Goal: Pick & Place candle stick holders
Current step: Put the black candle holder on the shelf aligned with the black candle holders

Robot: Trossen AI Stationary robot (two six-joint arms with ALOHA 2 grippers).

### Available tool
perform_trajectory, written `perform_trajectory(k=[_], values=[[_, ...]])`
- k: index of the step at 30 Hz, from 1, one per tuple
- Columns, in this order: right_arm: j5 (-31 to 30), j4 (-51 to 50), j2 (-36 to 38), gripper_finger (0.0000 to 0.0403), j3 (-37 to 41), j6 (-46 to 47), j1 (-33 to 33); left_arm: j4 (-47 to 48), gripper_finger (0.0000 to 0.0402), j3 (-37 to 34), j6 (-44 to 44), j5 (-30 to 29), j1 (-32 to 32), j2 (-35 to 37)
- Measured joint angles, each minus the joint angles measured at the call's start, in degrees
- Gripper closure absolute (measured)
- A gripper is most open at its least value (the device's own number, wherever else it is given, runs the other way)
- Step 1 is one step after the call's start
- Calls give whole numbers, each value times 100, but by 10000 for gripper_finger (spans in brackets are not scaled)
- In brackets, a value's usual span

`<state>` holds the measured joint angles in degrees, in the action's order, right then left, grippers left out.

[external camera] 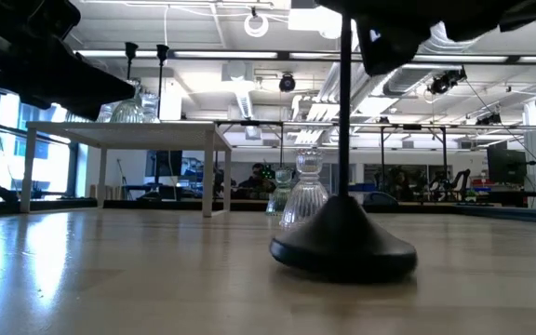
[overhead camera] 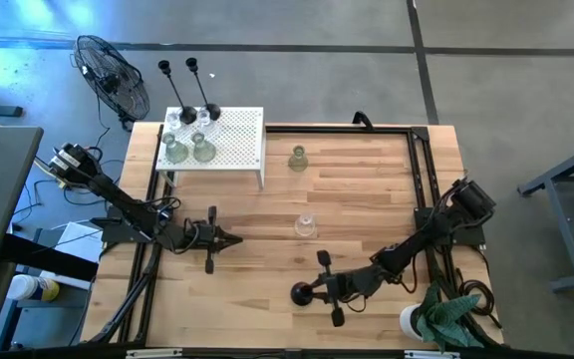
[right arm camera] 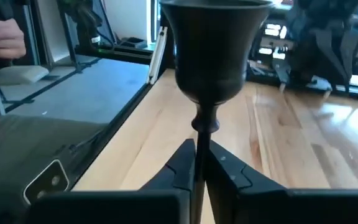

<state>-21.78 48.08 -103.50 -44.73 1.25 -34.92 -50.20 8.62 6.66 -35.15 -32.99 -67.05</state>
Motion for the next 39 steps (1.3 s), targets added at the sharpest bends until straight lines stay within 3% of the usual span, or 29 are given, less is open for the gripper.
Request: perform_trajectory(k=[4,9,13,17,22,26,34,39], values=[[54,-25,184,366,-140,-372,101,152,401,0,45,39,-2,-1],[-202,-299,798,393,-436,-836,672,324,401,-1,179,52,-2,-4],[-81,-1261,1269,387,-1068,-1064,1614,341,401,0,215,-17,0,-2],[783,-2123,1336,389,-2092,-1140,2912,384,401,0,215,-44,0,-2],[1820,-2645,821,395,-3438,-1106,4371,371,401,0,187,-163,0,-2],[2442,-2927,-51,386,-4493,-897,5131,371,401,0,103,-185,0,-2],[2940,-3261,-1638,393,-6482,-817,5995,363,401,0,111,-246,0,-2],[3144,-3320,-2280,388,-7147,-543,6217,367,401,0,107,-340,2,-2]])
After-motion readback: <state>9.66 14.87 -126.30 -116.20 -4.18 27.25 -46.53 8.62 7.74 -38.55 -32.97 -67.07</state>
